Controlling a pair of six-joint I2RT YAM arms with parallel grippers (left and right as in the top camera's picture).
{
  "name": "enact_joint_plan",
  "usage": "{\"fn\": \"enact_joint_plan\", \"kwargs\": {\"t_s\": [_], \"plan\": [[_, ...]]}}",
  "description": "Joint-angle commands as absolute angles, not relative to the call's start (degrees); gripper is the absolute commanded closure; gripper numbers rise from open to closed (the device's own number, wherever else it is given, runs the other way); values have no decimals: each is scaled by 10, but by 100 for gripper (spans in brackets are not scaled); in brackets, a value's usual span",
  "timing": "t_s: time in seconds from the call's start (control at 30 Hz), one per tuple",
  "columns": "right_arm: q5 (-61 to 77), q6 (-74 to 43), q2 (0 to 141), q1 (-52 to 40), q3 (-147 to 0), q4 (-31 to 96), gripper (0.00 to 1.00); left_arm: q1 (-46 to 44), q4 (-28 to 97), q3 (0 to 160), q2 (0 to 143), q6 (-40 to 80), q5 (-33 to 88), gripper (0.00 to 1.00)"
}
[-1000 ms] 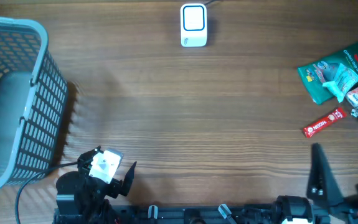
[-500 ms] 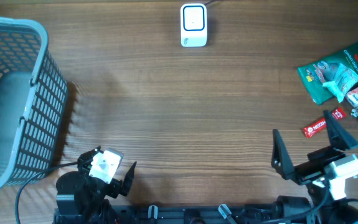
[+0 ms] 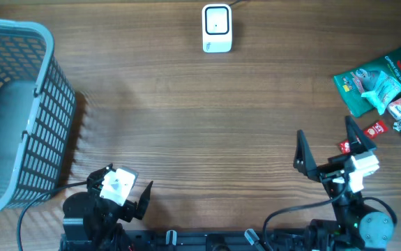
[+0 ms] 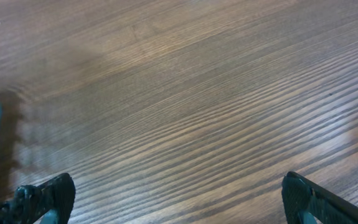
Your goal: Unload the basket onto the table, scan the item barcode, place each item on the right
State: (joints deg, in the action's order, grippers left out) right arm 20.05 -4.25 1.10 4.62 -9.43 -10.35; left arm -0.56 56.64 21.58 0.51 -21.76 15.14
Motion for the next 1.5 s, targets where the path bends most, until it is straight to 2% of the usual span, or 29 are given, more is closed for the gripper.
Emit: {"fn": "enact_joint_plan", "kwargs": {"t_s": [0.0,0.13,0.27,0.57,1.47], "plan": [[188,-51,2,44,-40,-152,1,-2,566,213,4,-221,161,0],[156,-66,2,44,-2,-179,0,-2,566,213,4,-221,160,0],[146,-59,2,44,-3,-153,0,-2,567,213,4,-221,160,0],[100,-60,2,44,-3,-7,0,-2,566,213,4,-221,160,0],[85,-45,2,44,-3,-6,0,-2,566,213,4,-221,160,0]]}}
